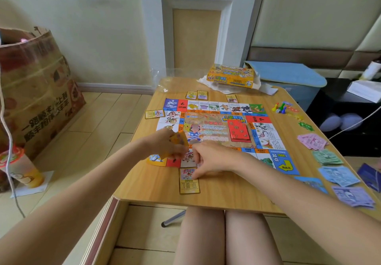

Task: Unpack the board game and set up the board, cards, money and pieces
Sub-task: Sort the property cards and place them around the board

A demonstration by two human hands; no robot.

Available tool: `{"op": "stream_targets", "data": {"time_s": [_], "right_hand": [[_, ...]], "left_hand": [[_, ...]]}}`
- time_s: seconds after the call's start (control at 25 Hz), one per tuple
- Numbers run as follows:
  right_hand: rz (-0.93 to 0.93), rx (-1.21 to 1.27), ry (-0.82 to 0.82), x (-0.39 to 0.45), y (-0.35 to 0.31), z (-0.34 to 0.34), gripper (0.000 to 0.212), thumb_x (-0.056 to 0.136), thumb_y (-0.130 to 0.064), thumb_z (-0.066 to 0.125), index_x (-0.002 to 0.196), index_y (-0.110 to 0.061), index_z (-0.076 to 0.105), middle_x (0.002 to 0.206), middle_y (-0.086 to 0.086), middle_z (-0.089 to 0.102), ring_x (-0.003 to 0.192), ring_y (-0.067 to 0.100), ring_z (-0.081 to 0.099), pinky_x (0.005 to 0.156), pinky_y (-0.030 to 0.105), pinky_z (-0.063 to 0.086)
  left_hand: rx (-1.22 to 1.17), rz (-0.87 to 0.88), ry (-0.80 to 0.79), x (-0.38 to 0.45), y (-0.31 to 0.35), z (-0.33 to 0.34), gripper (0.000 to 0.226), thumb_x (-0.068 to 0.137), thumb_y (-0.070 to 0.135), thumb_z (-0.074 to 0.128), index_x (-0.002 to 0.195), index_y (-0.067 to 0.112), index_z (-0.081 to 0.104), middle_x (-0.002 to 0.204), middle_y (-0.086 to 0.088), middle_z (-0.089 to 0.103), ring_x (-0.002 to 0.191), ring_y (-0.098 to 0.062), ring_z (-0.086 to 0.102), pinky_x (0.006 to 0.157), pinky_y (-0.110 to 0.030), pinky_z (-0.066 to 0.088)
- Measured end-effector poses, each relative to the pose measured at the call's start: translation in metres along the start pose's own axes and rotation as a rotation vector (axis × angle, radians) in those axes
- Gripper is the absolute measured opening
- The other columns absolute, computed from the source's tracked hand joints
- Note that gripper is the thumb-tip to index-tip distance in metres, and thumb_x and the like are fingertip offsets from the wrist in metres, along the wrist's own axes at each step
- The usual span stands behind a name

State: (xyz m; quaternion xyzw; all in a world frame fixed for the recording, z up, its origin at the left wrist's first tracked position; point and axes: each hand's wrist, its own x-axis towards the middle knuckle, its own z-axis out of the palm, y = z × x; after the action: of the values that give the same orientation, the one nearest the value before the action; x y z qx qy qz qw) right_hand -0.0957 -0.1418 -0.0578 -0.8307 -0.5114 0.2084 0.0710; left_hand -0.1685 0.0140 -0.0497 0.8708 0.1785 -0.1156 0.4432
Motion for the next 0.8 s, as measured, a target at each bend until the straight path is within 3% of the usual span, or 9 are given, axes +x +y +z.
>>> {"op": "stream_targets", "data": {"time_s": [0.12, 0.2, 0.28, 0.44, 0.52, 0.6, 0.8], "right_hand": [[0.047, 0.22, -0.013, -0.002, 0.005, -0.006, 0.037, 0.078, -0.033, 0.074, 0.096, -0.011, 0.052, 0.074, -0.012, 0.045, 0.066, 0.005, 0.043, 0.052, 0.019, 0.033], [0.109, 0.507, 0.113, 0.0, 0.01, -0.019, 0.037, 0.081, -0.035, 0.071, 0.1, -0.007, 0.056, 0.076, -0.014, 0.046, 0.061, 0.007, 0.046, 0.047, 0.016, 0.038], [0.129, 0.608, 0.249, 0.003, 0.015, -0.031, 0.036, 0.081, -0.037, 0.071, 0.1, -0.009, 0.058, 0.087, -0.004, 0.058, 0.065, 0.007, 0.052, 0.051, 0.018, 0.045], [0.071, 0.886, 0.22, 0.008, 0.022, -0.034, 0.032, 0.084, -0.031, 0.068, 0.099, -0.003, 0.061, 0.098, 0.018, 0.068, 0.069, 0.013, 0.06, 0.059, 0.027, 0.051], [0.094, 1.044, 0.315, 0.012, 0.026, -0.038, 0.026, 0.083, -0.027, 0.069, 0.09, -0.003, 0.061, 0.082, 0.016, 0.064, 0.061, 0.013, 0.058, 0.052, 0.021, 0.047], [0.115, 1.027, 0.406, 0.017, 0.03, -0.043, 0.022, 0.08, -0.022, 0.071, 0.081, -0.002, 0.062, 0.066, 0.008, 0.058, 0.05, 0.01, 0.053, 0.045, 0.018, 0.042], [0.154, 0.959, 0.349, 0.022, 0.039, -0.047, 0.021, 0.079, -0.025, 0.073, 0.075, -0.007, 0.062, 0.055, 0.0, 0.051, 0.043, 0.007, 0.046, 0.041, 0.017, 0.033]], "left_hand": [[-0.788, -0.077, -0.028, 0.001, 0.0, 0.001, 0.05, 0.092, 0.046, 0.049, 0.111, 0.001, 0.058, 0.079, -0.01, 0.067, 0.061, -0.014, 0.062, 0.054, -0.022, 0.052], [-1.036, -0.13, -0.057, 0.002, 0.004, 0.004, 0.054, 0.091, 0.053, 0.045, 0.108, 0.003, 0.057, 0.076, -0.013, 0.068, 0.056, -0.017, 0.062, 0.05, -0.023, 0.052], [-1.105, -0.136, -0.042, 0.003, 0.013, 0.005, 0.052, 0.092, 0.052, 0.043, 0.099, 0.003, 0.058, 0.071, -0.013, 0.067, 0.051, -0.018, 0.061, 0.049, -0.022, 0.052], [-1.088, -0.101, -0.028, 0.009, 0.026, 0.0, 0.051, 0.092, 0.053, 0.041, 0.093, 0.006, 0.059, 0.069, -0.012, 0.067, 0.052, -0.019, 0.061, 0.05, -0.024, 0.053], [-1.063, -0.097, -0.044, 0.013, 0.028, 0.0, 0.051, 0.093, 0.054, 0.039, 0.094, 0.007, 0.058, 0.068, -0.014, 0.067, 0.053, -0.02, 0.062, 0.049, -0.024, 0.052], [-1.028, -0.083, -0.073, 0.017, 0.03, 0.001, 0.053, 0.093, 0.055, 0.037, 0.095, 0.007, 0.058, 0.068, -0.015, 0.066, 0.054, -0.02, 0.063, 0.049, -0.024, 0.052], [-1.012, -0.047, -0.136, 0.024, 0.035, -0.001, 0.057, 0.093, 0.057, 0.033, 0.104, 0.007, 0.059, 0.07, -0.013, 0.066, 0.054, -0.02, 0.062, 0.051, -0.024, 0.053]]}}
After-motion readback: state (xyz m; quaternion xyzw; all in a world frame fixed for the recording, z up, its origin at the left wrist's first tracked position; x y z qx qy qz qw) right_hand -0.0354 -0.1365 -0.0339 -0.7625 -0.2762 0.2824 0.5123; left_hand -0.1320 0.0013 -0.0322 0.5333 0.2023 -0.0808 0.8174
